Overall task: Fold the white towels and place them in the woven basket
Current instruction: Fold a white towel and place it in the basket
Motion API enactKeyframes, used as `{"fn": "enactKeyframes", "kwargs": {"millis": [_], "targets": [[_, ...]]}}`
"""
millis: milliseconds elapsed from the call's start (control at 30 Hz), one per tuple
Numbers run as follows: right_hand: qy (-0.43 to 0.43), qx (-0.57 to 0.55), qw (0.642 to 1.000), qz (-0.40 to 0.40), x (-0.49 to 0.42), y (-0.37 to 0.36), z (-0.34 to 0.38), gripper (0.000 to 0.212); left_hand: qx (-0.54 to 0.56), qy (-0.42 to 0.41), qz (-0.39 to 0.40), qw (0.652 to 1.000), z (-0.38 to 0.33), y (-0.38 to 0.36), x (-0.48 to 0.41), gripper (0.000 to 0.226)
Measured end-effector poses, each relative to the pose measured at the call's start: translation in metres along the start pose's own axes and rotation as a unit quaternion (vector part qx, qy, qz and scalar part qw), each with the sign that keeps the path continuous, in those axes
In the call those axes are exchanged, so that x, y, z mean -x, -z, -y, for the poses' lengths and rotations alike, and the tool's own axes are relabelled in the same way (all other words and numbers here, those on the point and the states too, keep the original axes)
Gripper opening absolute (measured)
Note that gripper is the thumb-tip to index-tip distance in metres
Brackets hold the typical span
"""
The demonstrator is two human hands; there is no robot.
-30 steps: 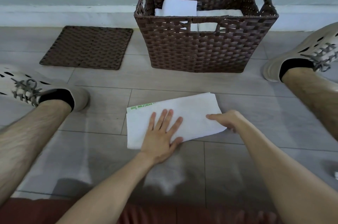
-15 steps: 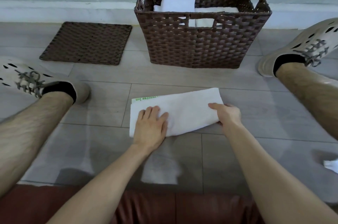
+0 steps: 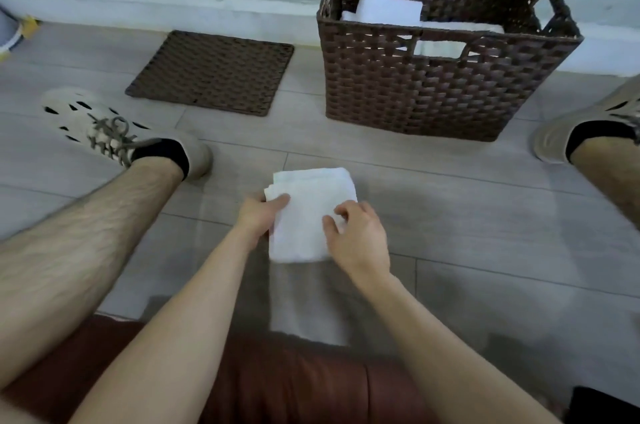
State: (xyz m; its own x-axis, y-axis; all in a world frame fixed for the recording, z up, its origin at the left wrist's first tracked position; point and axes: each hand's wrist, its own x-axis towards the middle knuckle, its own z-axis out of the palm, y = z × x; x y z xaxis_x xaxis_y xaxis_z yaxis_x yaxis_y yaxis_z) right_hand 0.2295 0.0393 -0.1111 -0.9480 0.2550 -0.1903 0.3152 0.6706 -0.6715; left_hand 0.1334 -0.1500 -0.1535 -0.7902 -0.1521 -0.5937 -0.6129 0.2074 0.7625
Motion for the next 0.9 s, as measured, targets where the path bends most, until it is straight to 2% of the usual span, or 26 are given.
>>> {"fn": "enactKeyframes", "kwargs": {"millis": [33,67,133,167,233,300,367,400,467,500,567,667,700,767,833,900], "targets": [[-0.048,0.001,0.998,-0.043,-0.005,0.002,-0.013,0.047,-0.023,0.000,-0.019,1.000,0.005,-0.003,-0.004,0.031],[-0.104,-0.008,0.994,-0.042,-0.010,0.004,-0.022,0.060,-0.046,-0.001,-0.026,0.999,0.005,-0.007,-0.005,0.034],[-0.203,-0.048,0.978,0.016,-0.024,0.006,-0.031,0.083,-0.126,-0.005,-0.041,0.991,0.003,-0.014,-0.008,0.041],[-0.229,-0.074,0.970,0.038,-0.031,0.005,-0.031,0.087,-0.162,-0.010,-0.047,0.986,0.000,-0.017,-0.008,0.043],[-0.247,-0.131,0.957,0.078,-0.046,0.005,-0.027,0.082,-0.192,-0.024,-0.062,0.979,-0.004,-0.021,-0.008,0.051],[-0.253,-0.174,0.944,0.119,-0.057,0.007,-0.019,0.069,-0.216,-0.042,-0.071,0.973,-0.008,-0.017,-0.007,0.080],[-0.202,-0.156,0.954,0.155,-0.063,0.016,-0.013,0.062,-0.293,-0.069,-0.034,0.953,-0.018,-0.006,-0.007,0.116],[-0.160,-0.132,0.963,0.170,-0.064,0.024,-0.009,0.063,-0.324,-0.087,0.010,0.942,-0.024,0.001,-0.007,0.131],[-0.079,-0.098,0.972,0.198,-0.064,0.045,-0.001,0.064,-0.313,-0.113,0.129,0.934,-0.044,0.013,0.001,0.153],[-0.038,-0.081,0.974,0.210,-0.063,0.057,0.003,0.063,-0.290,-0.123,0.185,0.931,-0.055,0.016,0.008,0.156],[0.033,-0.045,0.973,0.226,-0.063,0.082,0.011,0.057,-0.266,-0.164,0.248,0.917,-0.077,0.012,0.029,0.137],[0.088,-0.005,0.979,0.183,-0.064,0.119,0.020,0.044,-0.260,-0.224,0.251,0.905,-0.104,-0.006,0.052,0.068],[0.098,0.014,0.984,0.149,-0.064,0.130,0.020,0.040,-0.255,-0.239,0.246,0.904,-0.109,-0.013,0.058,0.055],[0.114,0.034,0.987,0.109,-0.063,0.146,0.014,0.036,-0.278,-0.305,0.202,0.888,-0.116,-0.025,0.065,0.059],[0.145,0.039,0.984,0.097,-0.058,0.157,0.006,0.031,-0.294,-0.383,0.164,0.860,-0.118,-0.035,0.071,0.088],[0.185,0.051,0.978,0.080,-0.054,0.165,0.001,0.026,-0.286,-0.423,0.164,0.844,-0.122,-0.043,0.079,0.116]]}}
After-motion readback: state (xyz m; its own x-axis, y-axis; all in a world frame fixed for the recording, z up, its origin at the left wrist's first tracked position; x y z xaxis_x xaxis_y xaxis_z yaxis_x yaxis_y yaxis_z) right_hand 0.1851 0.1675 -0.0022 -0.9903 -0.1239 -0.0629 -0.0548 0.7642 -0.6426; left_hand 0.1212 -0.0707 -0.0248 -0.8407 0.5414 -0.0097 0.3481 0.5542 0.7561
